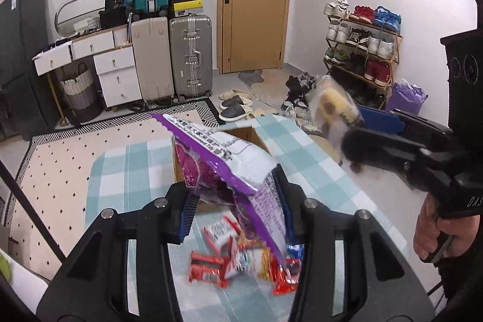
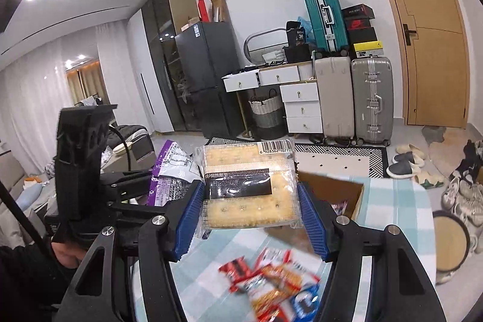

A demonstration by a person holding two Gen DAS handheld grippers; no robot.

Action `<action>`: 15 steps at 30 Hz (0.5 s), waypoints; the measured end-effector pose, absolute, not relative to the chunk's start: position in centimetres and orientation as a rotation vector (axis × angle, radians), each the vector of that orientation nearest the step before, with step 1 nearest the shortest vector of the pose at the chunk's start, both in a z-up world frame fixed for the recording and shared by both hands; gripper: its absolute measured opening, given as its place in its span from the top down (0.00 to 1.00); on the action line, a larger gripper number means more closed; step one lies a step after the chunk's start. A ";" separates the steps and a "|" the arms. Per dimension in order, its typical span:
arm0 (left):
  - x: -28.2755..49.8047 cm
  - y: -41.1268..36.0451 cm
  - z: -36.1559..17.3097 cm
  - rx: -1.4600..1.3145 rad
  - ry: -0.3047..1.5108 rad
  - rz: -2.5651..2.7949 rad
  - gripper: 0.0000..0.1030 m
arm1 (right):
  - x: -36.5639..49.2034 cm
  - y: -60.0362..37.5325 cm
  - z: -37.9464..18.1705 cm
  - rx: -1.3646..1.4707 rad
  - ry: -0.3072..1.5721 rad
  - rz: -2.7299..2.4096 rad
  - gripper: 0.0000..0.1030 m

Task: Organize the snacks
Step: 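Carry the purple bag with the left gripper over the box while the right carries the cracker pack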

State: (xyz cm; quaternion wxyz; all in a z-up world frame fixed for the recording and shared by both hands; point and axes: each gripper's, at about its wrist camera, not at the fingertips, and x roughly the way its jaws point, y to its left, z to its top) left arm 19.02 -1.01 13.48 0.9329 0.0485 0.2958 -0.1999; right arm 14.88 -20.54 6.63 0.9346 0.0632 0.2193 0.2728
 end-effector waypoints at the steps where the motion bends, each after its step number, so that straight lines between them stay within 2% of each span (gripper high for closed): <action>1: 20.2 -1.3 13.9 0.101 0.609 -0.407 0.59 | 15.9 -20.7 6.9 0.127 0.452 0.554 0.39; 8: 30.0 -3.9 15.8 0.100 0.645 -0.386 0.59 | 23.7 -22.5 7.4 0.174 0.499 0.533 0.39; 15: 39.2 -6.4 12.6 0.143 0.708 -0.367 0.59 | 31.5 -23.4 3.9 0.175 0.610 0.473 0.39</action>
